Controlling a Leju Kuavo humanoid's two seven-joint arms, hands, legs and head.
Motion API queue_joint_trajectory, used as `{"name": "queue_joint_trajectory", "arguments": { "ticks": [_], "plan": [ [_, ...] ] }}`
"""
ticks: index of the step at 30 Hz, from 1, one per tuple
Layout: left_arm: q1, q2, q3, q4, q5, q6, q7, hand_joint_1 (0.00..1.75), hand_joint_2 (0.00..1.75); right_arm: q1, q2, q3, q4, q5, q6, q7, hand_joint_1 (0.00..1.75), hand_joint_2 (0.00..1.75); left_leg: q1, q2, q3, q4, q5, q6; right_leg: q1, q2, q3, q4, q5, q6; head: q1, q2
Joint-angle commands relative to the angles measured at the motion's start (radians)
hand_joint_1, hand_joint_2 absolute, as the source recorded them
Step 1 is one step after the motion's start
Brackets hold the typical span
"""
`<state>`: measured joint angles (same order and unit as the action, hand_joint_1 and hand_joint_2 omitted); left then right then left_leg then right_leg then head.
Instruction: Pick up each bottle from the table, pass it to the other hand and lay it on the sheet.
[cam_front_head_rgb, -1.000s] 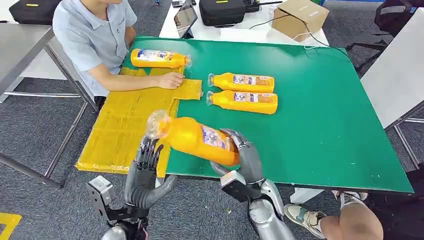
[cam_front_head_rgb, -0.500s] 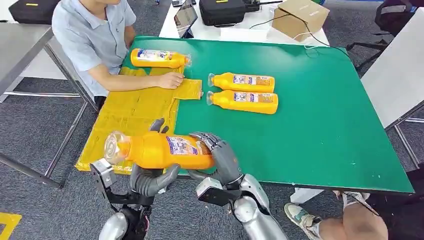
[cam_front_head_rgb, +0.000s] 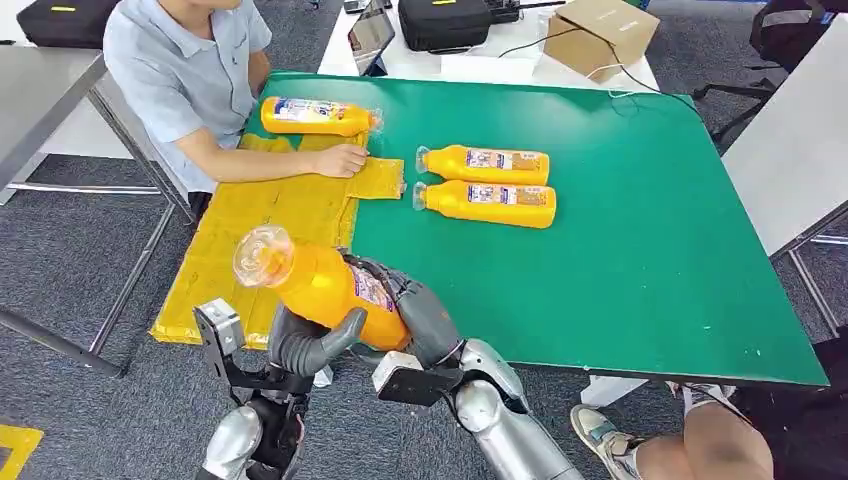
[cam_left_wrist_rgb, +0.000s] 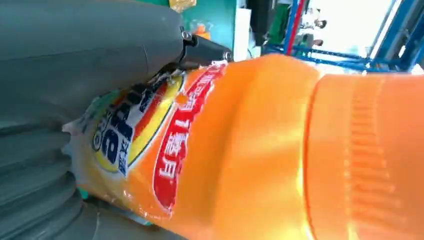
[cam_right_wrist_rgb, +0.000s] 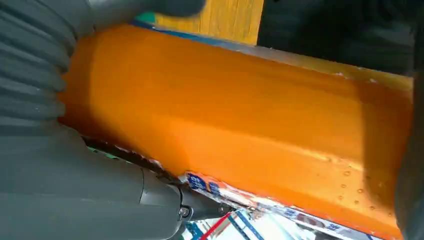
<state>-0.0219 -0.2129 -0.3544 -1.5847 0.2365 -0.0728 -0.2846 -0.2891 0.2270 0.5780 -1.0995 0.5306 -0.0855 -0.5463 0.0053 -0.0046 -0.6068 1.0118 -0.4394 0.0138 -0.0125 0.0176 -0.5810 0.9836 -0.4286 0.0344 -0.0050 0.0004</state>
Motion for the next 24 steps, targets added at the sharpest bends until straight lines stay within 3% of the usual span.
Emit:
{"name": "queue_joint_trajectory", "arguments": {
  "ticks": [1,6,14,16,24],
  "plan": [
    [-0.08,0.006,0.047,0.109,0.048,0.031,0.023,1.75,1.75,-0.041,-0.01,0.046,0.097,-0.019,-0.026,0.012,0.0,0.0,0.0,0.0,0.002,-0.001,0.0,0.0,0.0,-0.001,0.002,-0.001,0.0,-0.001,0.0,0.0],
    [-0.155,0.014,0.09,0.194,-0.03,0.209,0.043,1.75,1.75,-0.03,-0.011,0.065,0.105,-0.025,-0.051,0.006,0.0,0.0,0.0,-0.001,0.004,-0.002,0.0,-0.001,0.001,-0.003,0.004,-0.002,0.0,-0.001,0.0,0.0],
    [-0.341,0.096,0.094,0.409,-0.565,0.485,0.045,1.75,1.75,-0.018,0.002,0.015,0.022,-0.049,-0.178,-0.024,0.0,0.0,0.0,-0.002,0.004,-0.002,0.001,-0.001,0.001,-0.004,0.004,-0.001,0.0,-0.002,0.0,0.0],
    [-0.386,0.107,0.112,0.463,-0.672,0.454,0.091,1.75,1.75,-0.015,0.004,-0.004,0.002,-0.055,-0.189,-0.014,0.0,0.0,0.001,-0.007,0.005,-0.002,0.002,-0.002,0.001,-0.009,0.007,-0.001,0.0,-0.003,0.0,0.0],
    [-0.57,0.152,0.044,0.74,-1.152,0.335,0.239,1.75,1.75,0.006,0.012,-0.056,-0.01,-0.069,-0.17,0.004,0.0,0.0,0.0,-0.004,0.001,-0.001,0.003,-0.001,0.0,-0.007,0.002,0.0,0.0,-0.001,0.0,0.0]
  ]
}}
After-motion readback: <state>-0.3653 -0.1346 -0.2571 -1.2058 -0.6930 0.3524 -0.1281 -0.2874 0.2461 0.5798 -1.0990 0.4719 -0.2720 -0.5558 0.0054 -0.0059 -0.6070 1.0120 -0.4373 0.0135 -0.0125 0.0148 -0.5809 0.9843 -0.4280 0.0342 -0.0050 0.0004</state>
